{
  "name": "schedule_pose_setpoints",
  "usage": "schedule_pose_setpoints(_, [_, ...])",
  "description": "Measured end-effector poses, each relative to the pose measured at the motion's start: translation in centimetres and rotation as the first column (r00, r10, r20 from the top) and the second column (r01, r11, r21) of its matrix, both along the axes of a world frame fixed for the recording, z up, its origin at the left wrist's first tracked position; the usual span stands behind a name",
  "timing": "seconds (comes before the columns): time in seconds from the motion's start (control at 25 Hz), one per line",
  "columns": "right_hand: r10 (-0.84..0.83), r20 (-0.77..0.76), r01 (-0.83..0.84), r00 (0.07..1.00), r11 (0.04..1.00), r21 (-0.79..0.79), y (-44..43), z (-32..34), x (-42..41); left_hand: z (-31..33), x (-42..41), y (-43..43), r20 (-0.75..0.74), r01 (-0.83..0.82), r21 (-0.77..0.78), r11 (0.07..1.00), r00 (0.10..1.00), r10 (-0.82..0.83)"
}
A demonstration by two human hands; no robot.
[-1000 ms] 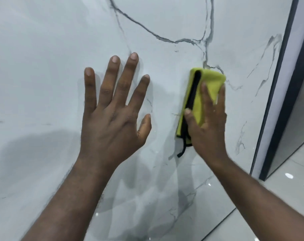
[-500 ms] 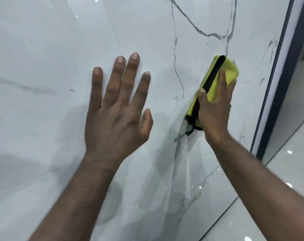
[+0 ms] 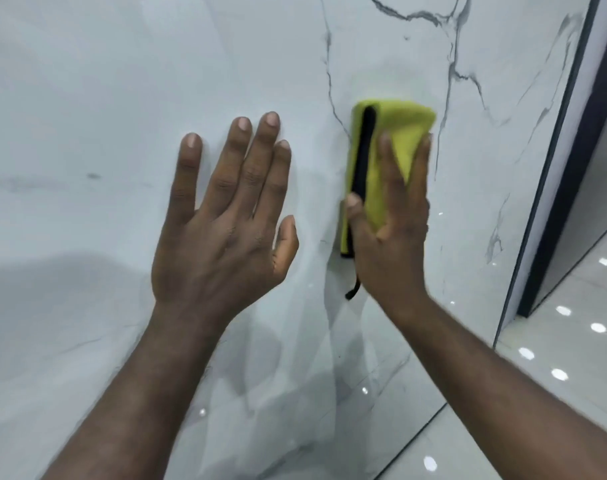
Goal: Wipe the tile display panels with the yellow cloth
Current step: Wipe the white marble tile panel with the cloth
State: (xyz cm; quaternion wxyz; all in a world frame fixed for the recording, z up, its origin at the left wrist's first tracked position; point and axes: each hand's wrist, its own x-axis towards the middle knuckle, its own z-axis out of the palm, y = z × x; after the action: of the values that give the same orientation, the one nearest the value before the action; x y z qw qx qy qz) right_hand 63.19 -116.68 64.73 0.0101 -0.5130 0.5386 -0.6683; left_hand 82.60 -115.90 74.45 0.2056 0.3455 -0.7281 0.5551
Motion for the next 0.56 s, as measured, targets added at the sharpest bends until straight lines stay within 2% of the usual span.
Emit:
schedule_pose_setpoints(0.04, [0.025,-0.091,-0.025,0.995,1.000,0.004,0.6,-2.2,0.6,0.1,-0.3,0.1,-0.016,0.016,0.002,1.000,1.000,-0.016])
schedule_pose_setpoints(0.08, [0.036,-0.078,-0.032,0.996,0.999,0.042,0.8,-4.4,0.5,0.3,-0.8,0.1,-0.036,0.047,0.010,0.999,0.998,-0.047])
schedule_pose_setpoints(0.12, [0.028,0.075,-0.037,0.997,0.992,0.119,0.3,-5.9,-0.3,0.5,-1.6,0.0,-0.047,0.085,0.021,0.996,0.995,-0.084])
schedule_pose_setpoints(0.16, [0.009,0.326,-0.083,0.945,0.973,0.215,-0.4,-6.4,-1.4,0.6,-2.5,-0.4,-0.041,0.122,0.041,0.992,0.992,-0.121])
schedule_pose_setpoints(0.2, [-0.012,0.503,-0.154,0.864,0.946,0.287,-1.0,-5.9,-2.7,0.5,-3.6,-0.8,-0.023,0.155,0.073,0.985,0.988,-0.154])
schedule_pose_setpoints(0.24, [-0.015,0.530,-0.172,0.848,0.938,0.302,-1.2,-5.0,-3.4,0.2,-4.5,-1.1,-0.001,0.173,0.108,0.979,0.985,-0.174])
schedule_pose_setpoints(0.28, [0.012,0.439,-0.136,0.898,0.958,0.252,-1.0,-4.5,-3.7,-0.2,-5.1,-1.4,0.025,0.167,0.128,0.978,0.985,-0.171])
schedule_pose_setpoints(0.36, [0.109,0.140,-0.121,0.984,0.989,0.083,-0.3,-4.5,-3.1,-1.2,-5.5,-2.2,0.105,0.114,0.115,0.987,0.986,-0.126])
schedule_pose_setpoints(0.4, [0.109,0.052,-0.113,0.993,0.991,0.074,-0.2,-5.4,-2.8,-1.6,-5.4,-2.4,0.144,0.102,0.107,0.989,0.983,-0.117])
schedule_pose_setpoints(0.44, [0.084,0.070,-0.091,0.994,0.990,0.106,-0.2,-6.9,-2.8,-1.9,-5.2,-2.5,0.166,0.101,0.107,0.989,0.979,-0.118])
schedule_pose_setpoints(0.48, [0.047,0.219,-0.088,0.975,0.980,0.180,-0.3,-8.3,-3.1,-2.0,-5.1,-2.6,0.176,0.099,0.105,0.990,0.977,-0.117])
schedule_pose_setpoints(0.52, [0.010,0.449,-0.147,0.894,0.951,0.271,-0.4,-8.8,-3.5,-2.1,-5.0,-2.6,0.184,0.094,0.094,0.991,0.977,-0.110])
schedule_pose_setpoints(0.56, [-0.026,0.571,-0.201,0.820,0.922,0.331,-0.4,-8.7,-4.0,-2.2,-5.1,-2.6,0.190,0.088,0.086,0.992,0.976,-0.103])
